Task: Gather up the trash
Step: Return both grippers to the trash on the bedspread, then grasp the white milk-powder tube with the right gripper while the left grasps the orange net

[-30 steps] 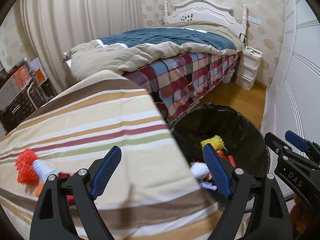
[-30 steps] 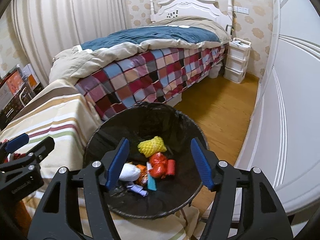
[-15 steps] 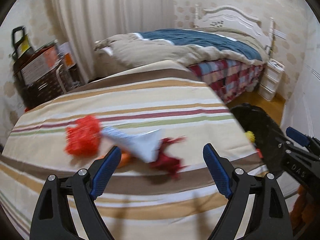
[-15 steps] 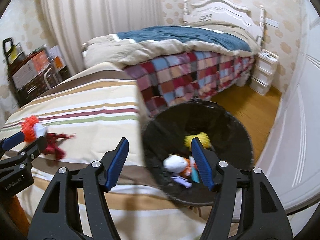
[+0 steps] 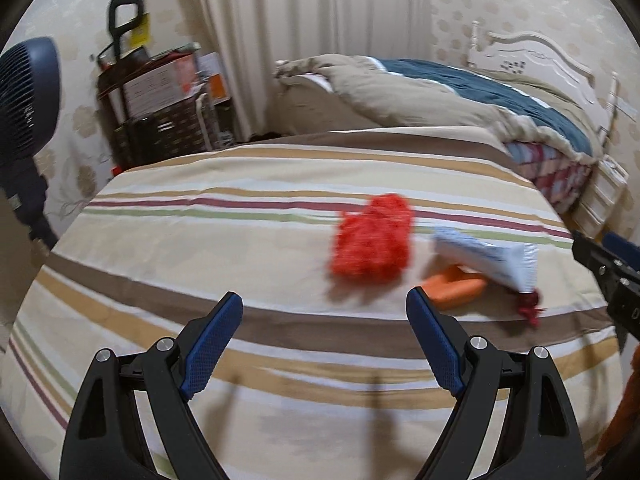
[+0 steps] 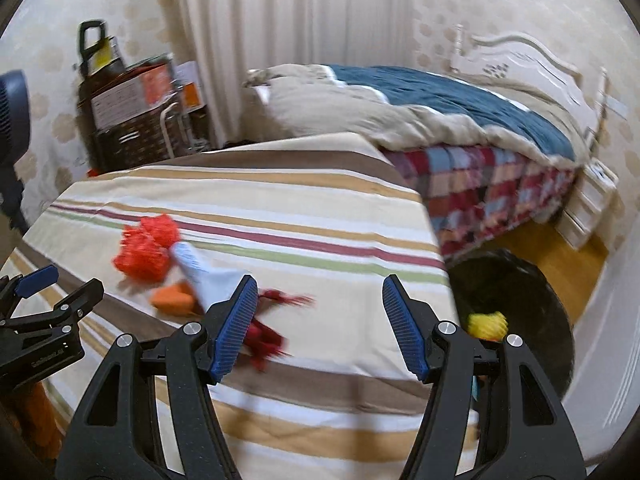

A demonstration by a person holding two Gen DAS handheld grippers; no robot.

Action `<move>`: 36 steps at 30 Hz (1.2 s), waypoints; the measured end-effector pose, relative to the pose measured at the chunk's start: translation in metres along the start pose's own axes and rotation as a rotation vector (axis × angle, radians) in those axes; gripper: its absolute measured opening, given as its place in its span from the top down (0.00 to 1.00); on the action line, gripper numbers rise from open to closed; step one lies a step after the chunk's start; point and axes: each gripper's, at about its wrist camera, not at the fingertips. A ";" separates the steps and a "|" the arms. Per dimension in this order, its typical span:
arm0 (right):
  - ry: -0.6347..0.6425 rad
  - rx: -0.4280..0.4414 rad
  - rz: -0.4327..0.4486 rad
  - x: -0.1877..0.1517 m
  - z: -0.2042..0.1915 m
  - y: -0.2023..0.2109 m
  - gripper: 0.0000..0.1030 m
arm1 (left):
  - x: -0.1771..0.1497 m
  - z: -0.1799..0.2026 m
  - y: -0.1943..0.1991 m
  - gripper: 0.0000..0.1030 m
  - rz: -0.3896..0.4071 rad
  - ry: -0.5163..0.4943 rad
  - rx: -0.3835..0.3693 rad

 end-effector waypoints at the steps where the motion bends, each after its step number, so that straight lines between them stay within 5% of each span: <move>1: 0.011 0.008 0.000 0.002 -0.006 -0.001 0.39 | 0.000 -0.006 0.000 0.19 0.000 0.006 0.010; 16: 0.182 0.068 -0.092 0.012 -0.086 -0.041 0.39 | -0.006 -0.054 -0.004 0.19 -0.018 0.086 0.040; 26: 0.196 0.080 -0.130 0.010 -0.090 -0.050 0.79 | -0.004 -0.046 -0.009 0.19 -0.024 0.075 0.010; 36: 0.153 0.064 -0.099 0.016 -0.079 -0.047 0.83 | 0.005 -0.031 -0.017 0.19 -0.026 0.058 -0.027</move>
Point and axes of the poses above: each gripper's, at about its wrist camera, not at the fingertips, and y roughly against the way its jaws point, z to its right, x to its top, and after that the axes turned 10 degrees about -x, right-handed
